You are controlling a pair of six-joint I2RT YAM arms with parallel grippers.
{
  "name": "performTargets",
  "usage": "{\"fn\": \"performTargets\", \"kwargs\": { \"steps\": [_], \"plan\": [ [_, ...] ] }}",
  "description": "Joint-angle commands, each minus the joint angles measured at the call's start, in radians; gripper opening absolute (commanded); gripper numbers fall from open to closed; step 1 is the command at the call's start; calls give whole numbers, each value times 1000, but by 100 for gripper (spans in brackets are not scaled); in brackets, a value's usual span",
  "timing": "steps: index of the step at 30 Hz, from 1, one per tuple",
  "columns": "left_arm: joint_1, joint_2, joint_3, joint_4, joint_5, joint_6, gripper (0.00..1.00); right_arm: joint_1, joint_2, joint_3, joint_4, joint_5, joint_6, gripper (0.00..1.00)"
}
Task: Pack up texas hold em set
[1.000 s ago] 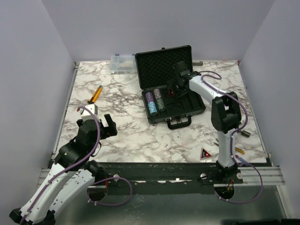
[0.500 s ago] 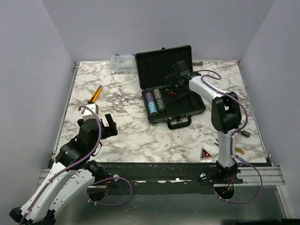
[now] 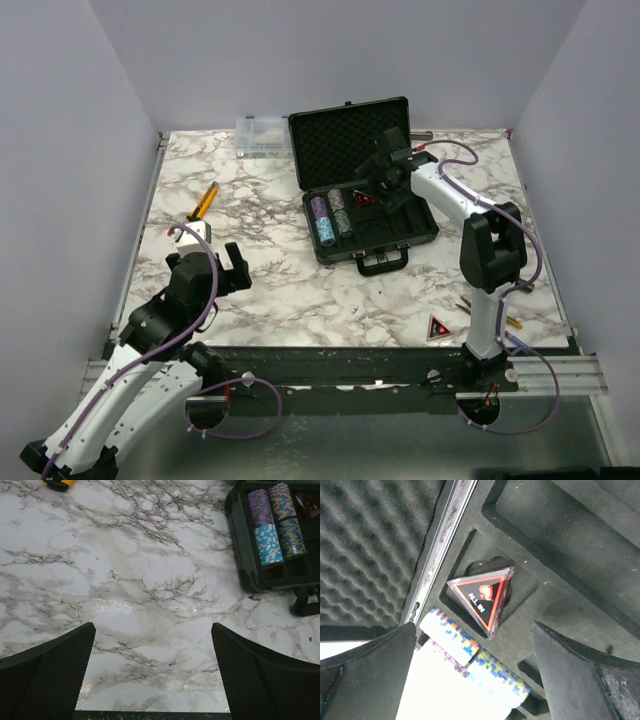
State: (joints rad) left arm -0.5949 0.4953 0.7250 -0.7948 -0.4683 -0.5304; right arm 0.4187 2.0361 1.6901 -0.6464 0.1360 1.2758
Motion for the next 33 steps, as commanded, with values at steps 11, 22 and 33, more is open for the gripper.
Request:
{"fn": "performTargets", "kwargs": {
  "steps": [11,22,33],
  "plan": [
    [4,8,-3,3,20,8,98,-1,-329,-236,-122,103,-251,100],
    [4,37,3,3,39,14,98,-3,-655,-579,-227,131,-252,100],
    [4,45,4,3,46,17,98,-3,-843,-822,-300,-3,-241,100]
  ]
}}
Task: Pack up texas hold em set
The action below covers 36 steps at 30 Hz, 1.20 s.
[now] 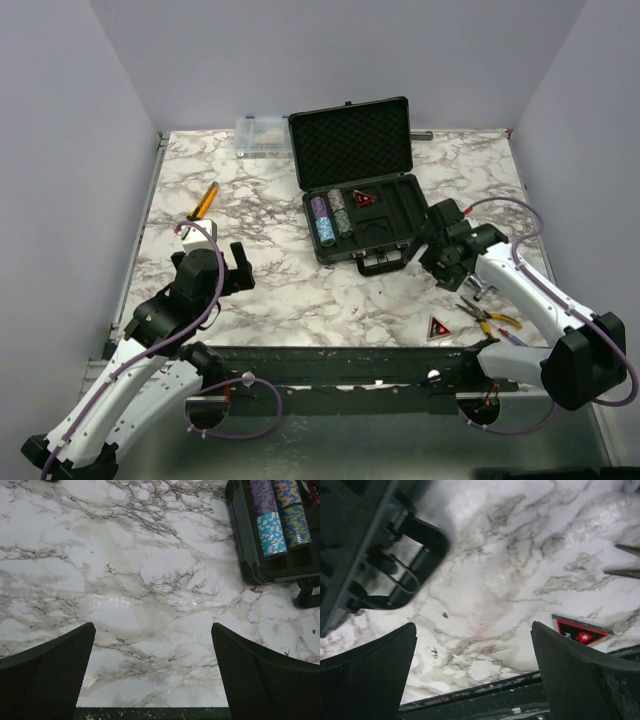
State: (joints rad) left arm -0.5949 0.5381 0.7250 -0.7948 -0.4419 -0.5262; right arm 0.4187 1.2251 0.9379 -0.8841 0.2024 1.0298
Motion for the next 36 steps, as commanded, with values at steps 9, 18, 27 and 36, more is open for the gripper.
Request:
{"fn": "performTargets", "kwargs": {
  "steps": [9,18,27,36],
  "plan": [
    [4,4,4,5,29,16,98,-2,-57,-191,-84,-112,44,100],
    [4,0,4,5,29,16,98,-2,-74,-259,-150,-103,111,100],
    [4,-9,1,6,28,15,98,-2,-115,-306,-186,-99,181,100],
    [4,-3,3,6,32,17,98,-3,-247,-395,-147,-71,366,96]
  ]
}}
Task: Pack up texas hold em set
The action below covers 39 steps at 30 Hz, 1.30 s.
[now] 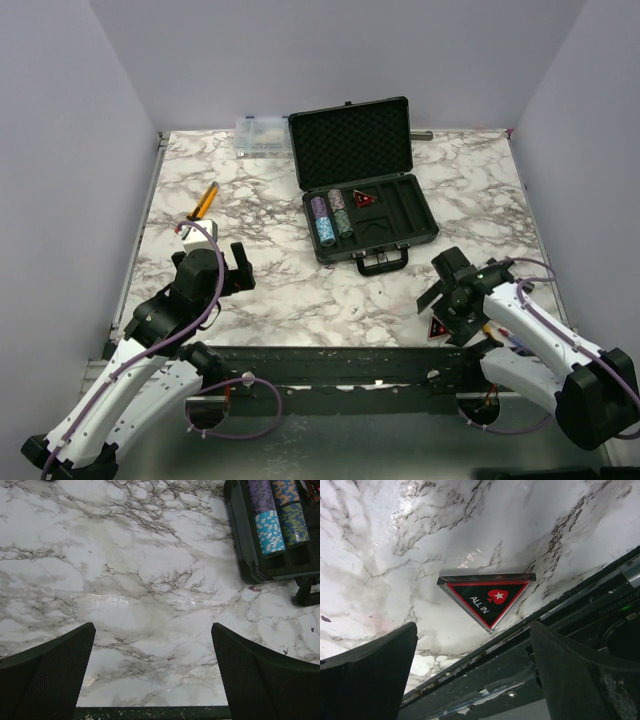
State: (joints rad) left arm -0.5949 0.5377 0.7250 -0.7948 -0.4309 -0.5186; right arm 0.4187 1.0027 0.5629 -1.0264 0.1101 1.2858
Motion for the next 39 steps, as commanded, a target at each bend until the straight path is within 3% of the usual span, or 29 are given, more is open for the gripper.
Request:
{"fn": "performTargets", "kwargs": {
  "steps": [1,11,17,28,39],
  "plan": [
    [5,-2,2,7,21,9,98,-2,-22,-22,-4,27,125,95],
    [4,-13,-1,6,15,7,98,-2,4,-107,67,49,268,81],
    [4,-23,-2,6,14,5,98,-3,4,-101,125,69,255,75],
    [4,-16,0,7,14,6,98,-2,168,-50,252,60,161,50],
    [4,-21,-2,6,1,4,98,-2,373,80,399,50,-137,44]
  ]
}}
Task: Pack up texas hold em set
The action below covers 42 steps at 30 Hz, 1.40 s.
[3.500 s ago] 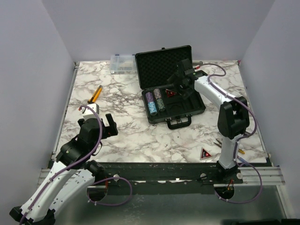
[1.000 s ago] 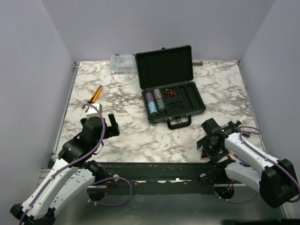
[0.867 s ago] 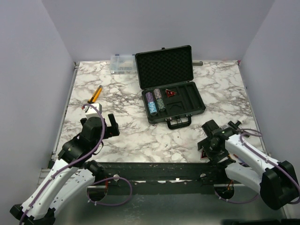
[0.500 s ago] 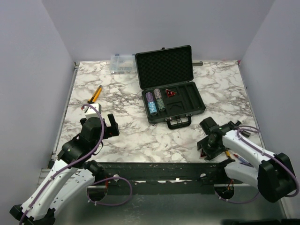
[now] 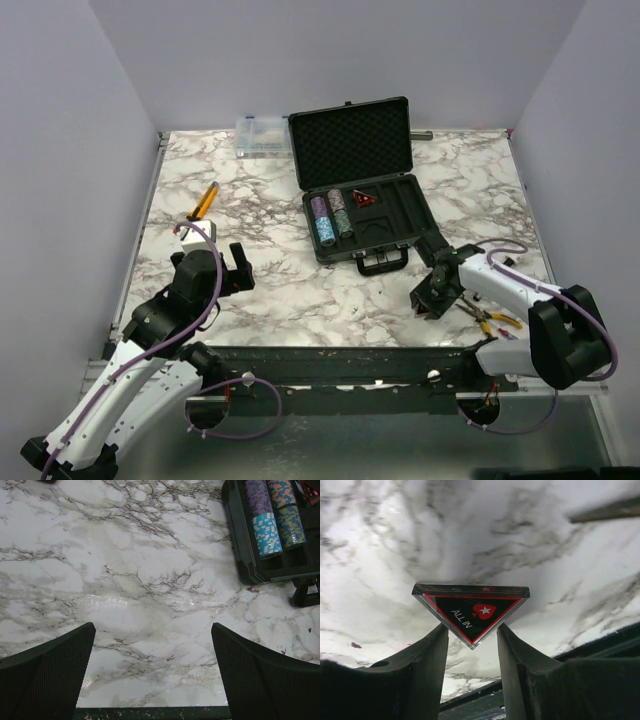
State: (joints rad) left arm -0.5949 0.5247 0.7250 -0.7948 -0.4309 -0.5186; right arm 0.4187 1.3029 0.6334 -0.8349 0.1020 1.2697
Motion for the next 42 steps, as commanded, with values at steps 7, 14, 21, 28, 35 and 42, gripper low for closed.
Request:
{"fn": "performTargets", "kwargs": {
  "steps": [7,14,21,28,35,42],
  "plan": [
    [4,-4,0,7,-2,4,98,-2,98,76,179,66,-146,66],
    [4,4,2,6,-5,4,98,-1,39,76,85,99,3,88],
    [4,7,2,7,-1,6,98,-3,24,92,66,141,160,89],
    [4,11,4,6,1,6,98,-2,97,127,37,152,278,87],
    [4,6,2,6,1,6,98,-3,136,152,26,188,331,85],
    [4,4,2,6,0,6,98,-4,199,195,-2,225,346,81]
  ]
}}
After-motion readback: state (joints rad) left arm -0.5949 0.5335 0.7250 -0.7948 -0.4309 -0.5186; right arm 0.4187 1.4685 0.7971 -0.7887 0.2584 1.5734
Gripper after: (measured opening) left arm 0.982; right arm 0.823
